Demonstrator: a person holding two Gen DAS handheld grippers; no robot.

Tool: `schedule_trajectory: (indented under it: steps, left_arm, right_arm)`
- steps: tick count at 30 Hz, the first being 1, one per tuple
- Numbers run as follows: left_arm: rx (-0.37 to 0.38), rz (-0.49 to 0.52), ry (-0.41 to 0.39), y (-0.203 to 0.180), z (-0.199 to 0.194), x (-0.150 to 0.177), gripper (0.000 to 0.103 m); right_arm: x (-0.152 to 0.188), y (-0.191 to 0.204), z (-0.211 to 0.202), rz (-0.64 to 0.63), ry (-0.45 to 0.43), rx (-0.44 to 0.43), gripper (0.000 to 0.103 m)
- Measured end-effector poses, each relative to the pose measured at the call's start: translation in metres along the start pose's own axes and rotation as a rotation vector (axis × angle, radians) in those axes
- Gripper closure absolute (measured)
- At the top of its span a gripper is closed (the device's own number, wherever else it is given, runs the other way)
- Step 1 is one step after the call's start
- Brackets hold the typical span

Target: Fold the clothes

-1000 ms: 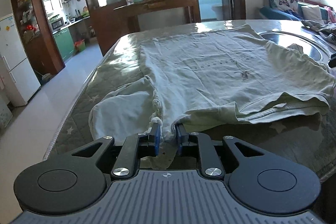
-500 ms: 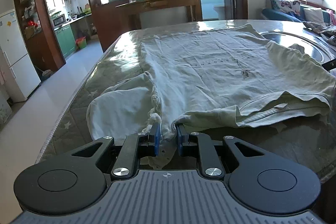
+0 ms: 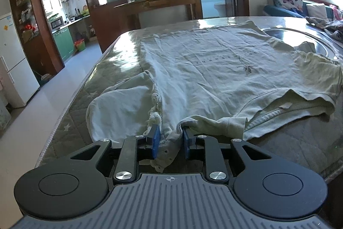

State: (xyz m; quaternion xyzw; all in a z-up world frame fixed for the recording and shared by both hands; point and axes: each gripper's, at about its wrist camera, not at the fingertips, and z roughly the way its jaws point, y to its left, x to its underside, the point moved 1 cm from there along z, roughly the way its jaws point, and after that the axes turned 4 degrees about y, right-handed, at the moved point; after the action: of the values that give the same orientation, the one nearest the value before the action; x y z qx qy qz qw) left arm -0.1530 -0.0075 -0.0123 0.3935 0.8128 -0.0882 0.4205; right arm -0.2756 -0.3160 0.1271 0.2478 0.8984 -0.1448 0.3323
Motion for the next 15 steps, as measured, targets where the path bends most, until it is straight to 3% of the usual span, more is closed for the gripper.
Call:
schedule_trajectory:
  steps: [6, 15]
  left_arm:
    - [0.002, 0.010, 0.009, -0.002, 0.002, -0.001, 0.075]
    - [0.006, 0.003, 0.011, -0.001, 0.000, 0.001, 0.073]
  right_arm:
    - [-0.010, -0.006, -0.005, 0.045, -0.034, -0.052, 0.083]
    - [-0.021, 0.013, 0.005, 0.017, -0.051, -0.101, 0.087]
